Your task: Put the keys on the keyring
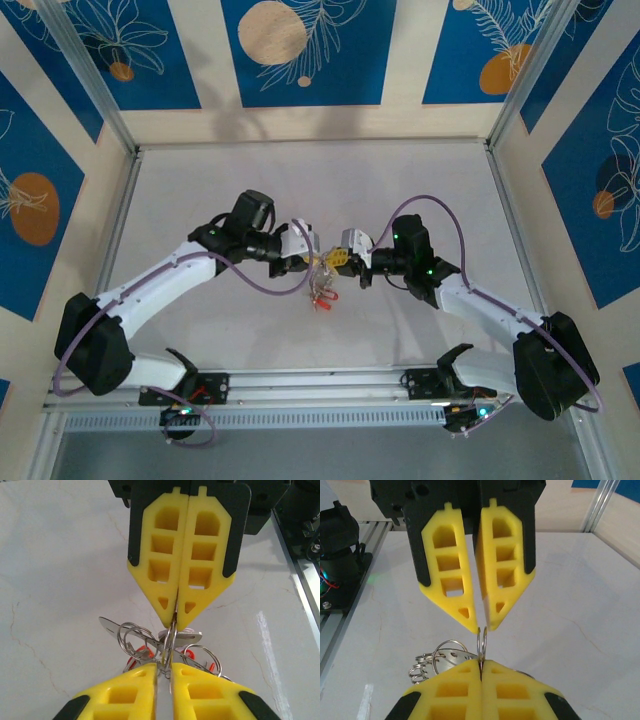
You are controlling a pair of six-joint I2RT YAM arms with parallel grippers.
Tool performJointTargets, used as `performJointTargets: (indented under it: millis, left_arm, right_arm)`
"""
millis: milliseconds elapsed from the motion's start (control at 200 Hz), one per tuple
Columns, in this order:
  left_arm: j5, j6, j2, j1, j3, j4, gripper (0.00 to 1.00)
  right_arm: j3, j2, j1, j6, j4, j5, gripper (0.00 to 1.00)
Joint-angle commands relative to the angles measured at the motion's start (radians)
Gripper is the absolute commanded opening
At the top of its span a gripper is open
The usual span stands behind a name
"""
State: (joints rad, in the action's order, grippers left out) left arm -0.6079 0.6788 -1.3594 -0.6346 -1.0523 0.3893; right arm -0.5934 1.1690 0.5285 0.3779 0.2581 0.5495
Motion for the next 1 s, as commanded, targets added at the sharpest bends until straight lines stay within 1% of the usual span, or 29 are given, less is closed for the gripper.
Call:
performJointTargets:
  millis: [0, 175, 215, 355, 685, 730, 765, 800, 900, 980, 995]
  left_arm:
    - [-0.061, -0.004, -0.022, 0.008, -0.036, 0.019, 0.15]
    - [-0.111, -0.009, -0.038, 0.005, -0.039, 0.018, 0.19]
    - [-0.119, -0.013, -0.042, 0.006, -0.038, 0.014, 0.21]
    - [-0.128, -0.011, -0.062, 0.004, -0.053, 0.038, 0.21]
    - [-0.073, -0.002, -0.106, -0.014, -0.089, 0.072, 0.19]
    - [-0.063, 0.001, -0.112, -0.019, -0.096, 0.080, 0.16]
    - [-0.060, 0.002, -0.115, -0.021, -0.100, 0.082, 0.09]
    - [-0.062, 0.008, -0.116, -0.025, -0.102, 0.084, 0.00]
    - [-0.058, 0.013, -0.113, -0.028, -0.109, 0.091, 0.00]
    - [-0.039, -0.005, -0.119, -0.028, -0.126, 0.109, 0.00]
    - [-0.038, -0.007, -0.119, -0.028, -0.130, 0.114, 0.00]
  right_arm:
    - [-0.024, 0.004, 0.001, 0.014, -0.008, 0.015, 0.00]
    - [-0.031, 0.008, 0.005, 0.021, -0.020, 0.006, 0.00]
    - [-0.032, 0.008, 0.007, 0.022, -0.021, 0.003, 0.00]
    - [-0.031, 0.008, 0.009, 0.023, -0.022, 0.003, 0.00]
    - [-0.030, 0.006, 0.010, 0.024, -0.019, 0.003, 0.00]
    - [-0.030, 0.006, 0.010, 0.025, -0.018, 0.005, 0.00]
    - [-0.029, 0.006, 0.010, 0.025, -0.018, 0.006, 0.00]
    - [-0.028, 0.006, 0.010, 0.025, -0.017, 0.006, 0.00]
    - [-0.024, 0.003, 0.010, 0.025, -0.017, -0.001, 0.00]
    - [-0.015, -0.003, 0.010, 0.024, -0.017, -0.034, 0.00]
    - [-0.013, -0.004, 0.009, 0.024, -0.017, -0.041, 0.02]
